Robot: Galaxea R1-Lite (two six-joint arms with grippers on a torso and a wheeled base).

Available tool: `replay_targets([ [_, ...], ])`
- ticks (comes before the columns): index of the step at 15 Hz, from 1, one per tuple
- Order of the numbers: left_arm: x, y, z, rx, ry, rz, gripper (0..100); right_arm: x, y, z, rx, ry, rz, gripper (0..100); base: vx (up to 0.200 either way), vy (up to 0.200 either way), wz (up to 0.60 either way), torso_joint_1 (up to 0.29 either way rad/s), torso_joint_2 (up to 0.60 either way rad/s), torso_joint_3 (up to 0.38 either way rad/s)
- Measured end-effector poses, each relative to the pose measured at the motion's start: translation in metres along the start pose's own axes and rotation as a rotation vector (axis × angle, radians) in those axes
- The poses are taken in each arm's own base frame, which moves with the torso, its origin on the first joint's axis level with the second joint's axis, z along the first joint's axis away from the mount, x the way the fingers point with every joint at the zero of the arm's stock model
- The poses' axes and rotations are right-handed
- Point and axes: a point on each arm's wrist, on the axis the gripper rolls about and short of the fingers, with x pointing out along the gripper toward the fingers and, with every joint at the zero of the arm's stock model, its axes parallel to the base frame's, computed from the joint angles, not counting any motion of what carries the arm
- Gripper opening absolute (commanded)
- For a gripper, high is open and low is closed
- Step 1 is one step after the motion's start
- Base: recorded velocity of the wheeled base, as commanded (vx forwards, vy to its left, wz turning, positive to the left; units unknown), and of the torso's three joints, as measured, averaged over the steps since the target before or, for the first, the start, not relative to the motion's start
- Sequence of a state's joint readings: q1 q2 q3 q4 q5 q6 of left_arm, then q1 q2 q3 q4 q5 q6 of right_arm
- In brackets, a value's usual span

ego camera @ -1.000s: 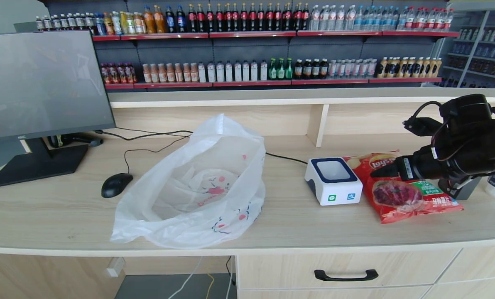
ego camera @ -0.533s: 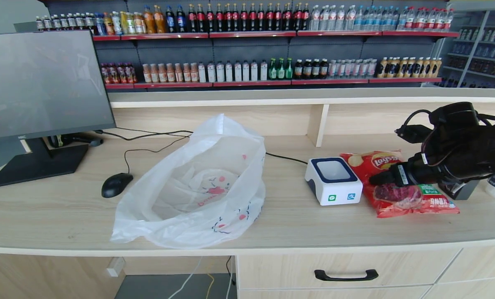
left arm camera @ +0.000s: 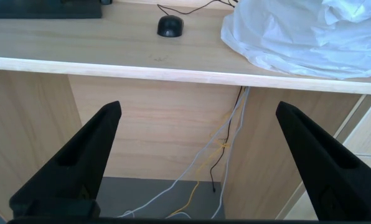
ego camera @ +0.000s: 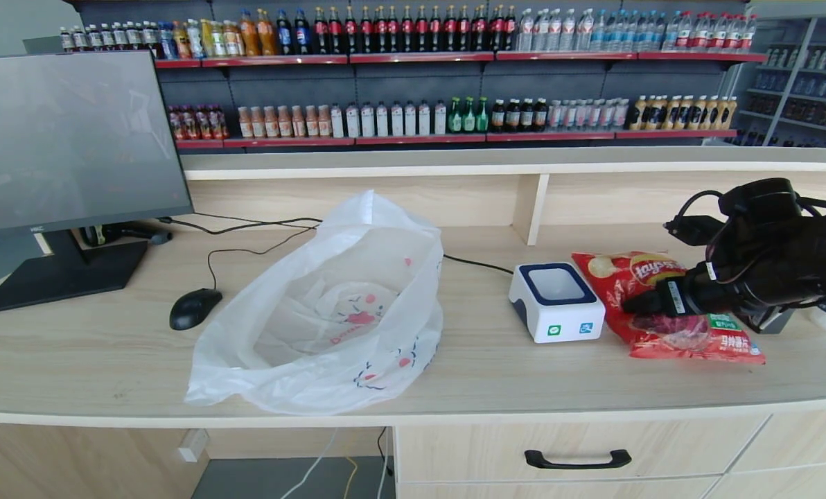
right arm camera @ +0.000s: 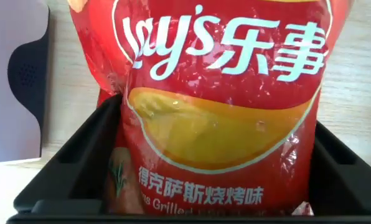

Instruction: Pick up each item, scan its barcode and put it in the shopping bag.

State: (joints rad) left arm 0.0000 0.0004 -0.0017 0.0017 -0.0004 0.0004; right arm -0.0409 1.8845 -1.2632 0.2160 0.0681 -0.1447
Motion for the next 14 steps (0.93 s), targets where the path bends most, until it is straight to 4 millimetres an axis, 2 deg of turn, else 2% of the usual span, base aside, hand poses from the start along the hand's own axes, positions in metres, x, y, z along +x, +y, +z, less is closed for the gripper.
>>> replay_targets([
  [4, 0.000, 0.000, 0.000, 0.000, 0.000, 0.000, 100, -0.005, 0.000, -0.001, -0.001, -0.034, 0.006, 0, 0.000, 0.000, 0.00, 0.000, 0.00, 0.000],
  [9, 0.000, 0.000, 0.000, 0.000, 0.000, 0.000, 100, -0.012, 0.003, -0.013, -0.003, -0.074, 0.032, 0, 0.000, 0.000, 0.00, 0.000, 0.00, 0.000],
  [14, 0.000, 0.000, 0.000, 0.000, 0.000, 0.000, 100, -0.020, 0.006, -0.023, -0.008, -0.199, 0.032, 0, 0.000, 0.000, 0.00, 0.000, 0.00, 0.000],
])
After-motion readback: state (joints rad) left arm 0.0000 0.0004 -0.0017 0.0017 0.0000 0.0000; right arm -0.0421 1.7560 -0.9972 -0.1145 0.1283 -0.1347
